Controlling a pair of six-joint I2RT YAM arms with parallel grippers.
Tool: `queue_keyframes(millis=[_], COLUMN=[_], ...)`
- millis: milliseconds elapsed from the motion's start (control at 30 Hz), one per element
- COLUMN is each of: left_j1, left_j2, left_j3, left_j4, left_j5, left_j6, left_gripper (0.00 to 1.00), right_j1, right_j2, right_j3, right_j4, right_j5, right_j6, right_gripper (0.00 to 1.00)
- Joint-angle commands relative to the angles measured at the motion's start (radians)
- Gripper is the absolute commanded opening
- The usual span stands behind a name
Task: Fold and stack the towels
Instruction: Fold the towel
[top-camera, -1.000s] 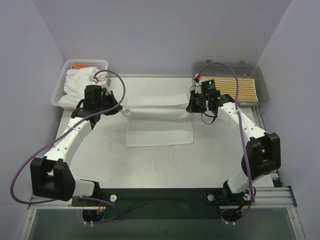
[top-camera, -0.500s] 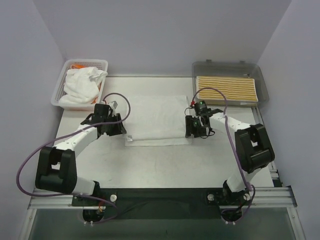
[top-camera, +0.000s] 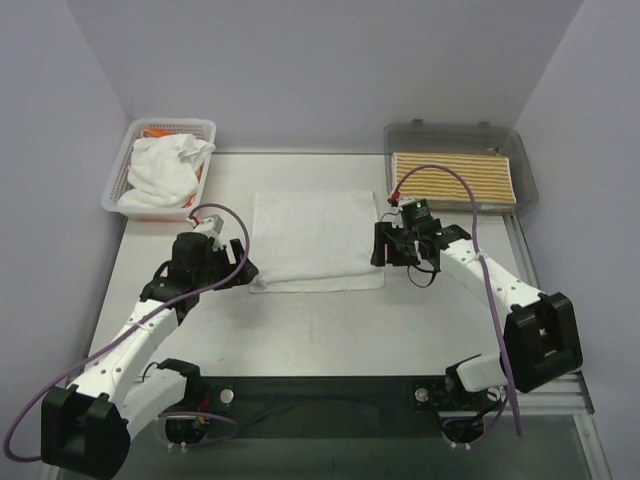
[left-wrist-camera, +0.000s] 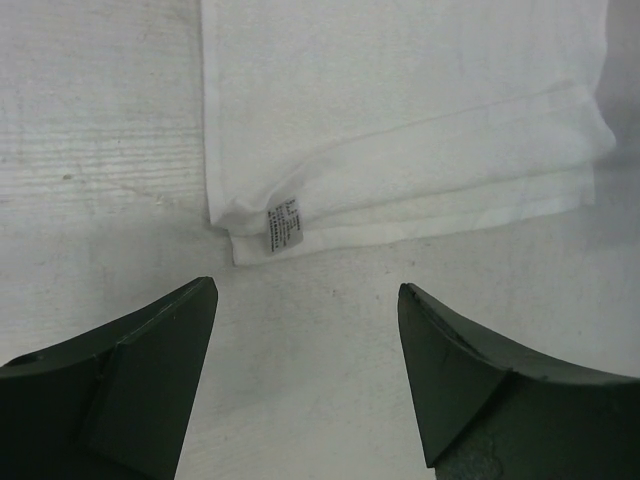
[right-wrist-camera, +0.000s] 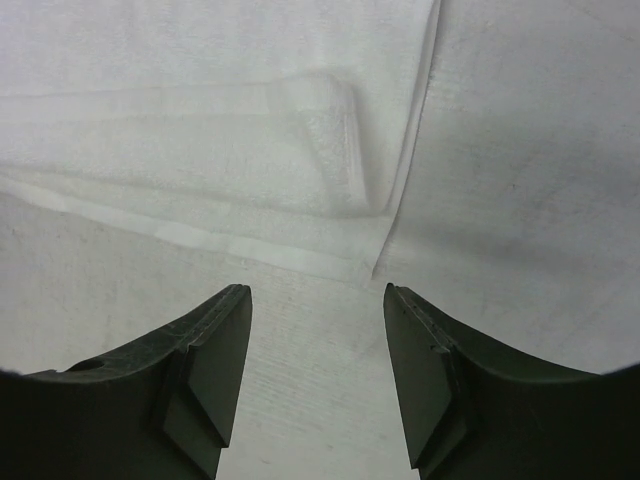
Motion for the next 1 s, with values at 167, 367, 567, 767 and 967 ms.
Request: queue_keyframes(millis=[167, 367, 567, 767, 967], left_j1=[0.001, 0.001, 0.001, 0.001, 0.001], left_j2=[0.13, 0.194, 0.167, 0.087, 0.007], left_j3=[0.018, 0.003, -0.034, -0.092, -0.13], left_j4=[0.101, 0.193, 0.195, 0.156, 0.112], left_j5=[-0.158, -0.159, -0.144, -0.142, -0.133], left_j6=[-0.18, -0.267, -0.23, -0.202, -0.187], left_gripper=[0.84, 0.84, 0.84, 0.84, 0.84], right_j1=[-0.011, -0.014, -0.022, -0.022, -0.016], right_j2=[0.176, 0.35, 0.463, 0.505, 0.493], right_j3=[0.165, 0.3, 0.345, 0.336, 0.308], right_j4=[0.055, 0.093, 0.098, 0.115, 0.113], right_j5=[0.067, 0.021, -0.074, -0.184, -0.265], right_j6=[0.129, 0.085, 0.009, -0.046, -0.086], right_gripper=[0.6, 0.62, 0.67, 0.67, 0.65])
